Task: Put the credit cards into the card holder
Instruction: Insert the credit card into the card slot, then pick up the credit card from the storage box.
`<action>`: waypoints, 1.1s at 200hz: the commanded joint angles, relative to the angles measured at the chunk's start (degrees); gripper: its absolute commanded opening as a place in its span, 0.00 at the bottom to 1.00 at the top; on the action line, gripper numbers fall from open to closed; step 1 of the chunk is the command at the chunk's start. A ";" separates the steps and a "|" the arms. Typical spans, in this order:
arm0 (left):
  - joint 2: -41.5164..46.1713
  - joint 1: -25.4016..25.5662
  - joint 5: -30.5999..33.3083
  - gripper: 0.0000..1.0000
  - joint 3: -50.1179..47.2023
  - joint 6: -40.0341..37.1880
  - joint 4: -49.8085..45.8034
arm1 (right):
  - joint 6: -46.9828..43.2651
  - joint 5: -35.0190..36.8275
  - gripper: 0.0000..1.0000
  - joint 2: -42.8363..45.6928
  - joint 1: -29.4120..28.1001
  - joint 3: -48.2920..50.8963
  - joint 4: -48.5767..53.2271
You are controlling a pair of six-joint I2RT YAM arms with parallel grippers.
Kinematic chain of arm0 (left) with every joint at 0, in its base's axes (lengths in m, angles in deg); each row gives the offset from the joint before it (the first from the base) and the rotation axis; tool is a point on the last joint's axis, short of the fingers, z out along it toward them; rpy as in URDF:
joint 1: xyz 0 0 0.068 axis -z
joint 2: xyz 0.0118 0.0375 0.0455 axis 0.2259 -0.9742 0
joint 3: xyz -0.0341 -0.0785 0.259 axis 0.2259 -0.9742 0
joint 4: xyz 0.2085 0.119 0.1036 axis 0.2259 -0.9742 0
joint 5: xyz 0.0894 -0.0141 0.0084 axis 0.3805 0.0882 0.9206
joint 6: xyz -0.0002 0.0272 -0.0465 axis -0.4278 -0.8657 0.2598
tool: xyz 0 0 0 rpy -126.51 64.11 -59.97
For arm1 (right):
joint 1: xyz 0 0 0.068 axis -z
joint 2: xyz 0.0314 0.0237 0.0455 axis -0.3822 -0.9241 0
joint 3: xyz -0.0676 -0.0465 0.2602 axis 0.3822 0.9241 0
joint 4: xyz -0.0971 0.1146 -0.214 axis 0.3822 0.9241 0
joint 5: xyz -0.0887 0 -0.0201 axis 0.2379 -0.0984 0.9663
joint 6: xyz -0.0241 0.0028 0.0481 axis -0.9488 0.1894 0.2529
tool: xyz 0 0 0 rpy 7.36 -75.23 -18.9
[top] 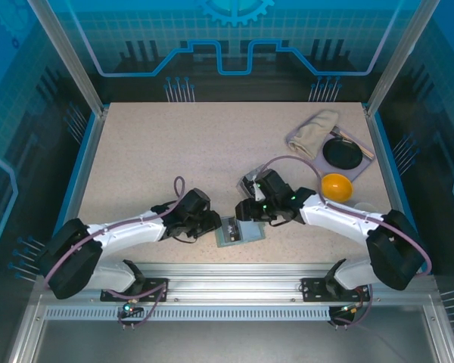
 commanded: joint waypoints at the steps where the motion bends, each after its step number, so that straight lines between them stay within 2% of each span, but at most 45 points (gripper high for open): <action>1: 1.62 0.41 1.42 0.48 1.76 -1.27 -2.51 | -6.14 6.69 0.53 2.06 2.73 -3.06 9.65; 36: -0.98 0.40 -0.73 0.50 5.69 -2.74 -1.89 | -13.41 12.60 0.53 -0.22 7.93 -10.02 16.57; 54: -3.56 0.43 -1.85 0.52 8.38 -3.14 -1.08 | -16.65 11.85 0.51 -3.64 11.78 -13.64 18.12; 76: -7.41 0.41 -2.16 0.52 12.84 -3.52 -1.88 | -20.94 10.97 0.44 -8.14 13.25 -18.38 18.85; 111: -12.39 -0.35 -1.83 0.52 17.37 -2.03 -2.20 | -25.56 11.65 0.42 -15.63 11.27 -25.82 21.83; 141: -14.24 -1.40 -1.80 0.52 18.01 -0.09 -1.55 | -28.22 14.97 0.41 -21.86 8.25 -30.94 23.50; 220: -11.58 -4.26 -0.64 0.53 13.64 3.08 0.39 | -33.09 33.53 0.41 -34.12 2.36 -38.34 25.70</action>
